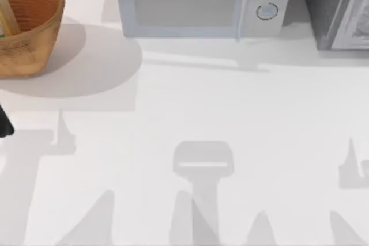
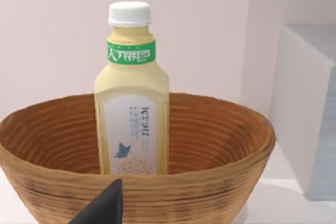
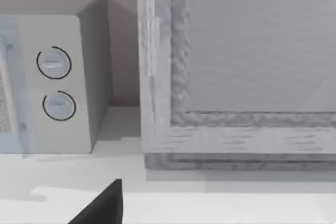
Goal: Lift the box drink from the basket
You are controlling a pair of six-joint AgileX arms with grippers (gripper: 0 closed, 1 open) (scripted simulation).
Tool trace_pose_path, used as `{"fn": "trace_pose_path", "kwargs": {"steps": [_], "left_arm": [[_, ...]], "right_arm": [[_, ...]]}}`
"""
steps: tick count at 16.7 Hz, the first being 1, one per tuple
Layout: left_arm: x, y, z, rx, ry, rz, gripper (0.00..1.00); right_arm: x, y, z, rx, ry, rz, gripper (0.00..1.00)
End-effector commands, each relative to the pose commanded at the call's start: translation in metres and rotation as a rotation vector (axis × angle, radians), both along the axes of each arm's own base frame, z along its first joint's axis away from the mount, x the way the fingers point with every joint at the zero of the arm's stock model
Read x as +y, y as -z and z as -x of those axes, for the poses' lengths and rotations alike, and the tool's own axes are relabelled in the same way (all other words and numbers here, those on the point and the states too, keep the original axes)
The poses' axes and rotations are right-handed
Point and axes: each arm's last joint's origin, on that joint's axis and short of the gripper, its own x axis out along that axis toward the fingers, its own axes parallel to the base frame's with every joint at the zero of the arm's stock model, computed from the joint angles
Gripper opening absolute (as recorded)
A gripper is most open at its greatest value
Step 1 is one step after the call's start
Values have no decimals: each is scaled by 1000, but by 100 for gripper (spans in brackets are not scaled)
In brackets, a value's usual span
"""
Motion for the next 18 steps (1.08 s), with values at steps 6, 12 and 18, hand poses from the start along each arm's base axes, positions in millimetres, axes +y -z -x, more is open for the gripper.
{"fn": "trace_pose_path", "kwargs": {"steps": [6, 12, 18], "left_arm": [[15, -20, -79, 1, 4, 3, 100], [39, 14, -166, 4, 6, 2, 100], [58, 69, -214, 7, 7, 0, 100]], "right_arm": [[0, 0, 0, 0, 0, 0, 100], [0, 0, 0, 0, 0, 0, 100], [0, 0, 0, 0, 0, 0, 100]]}}
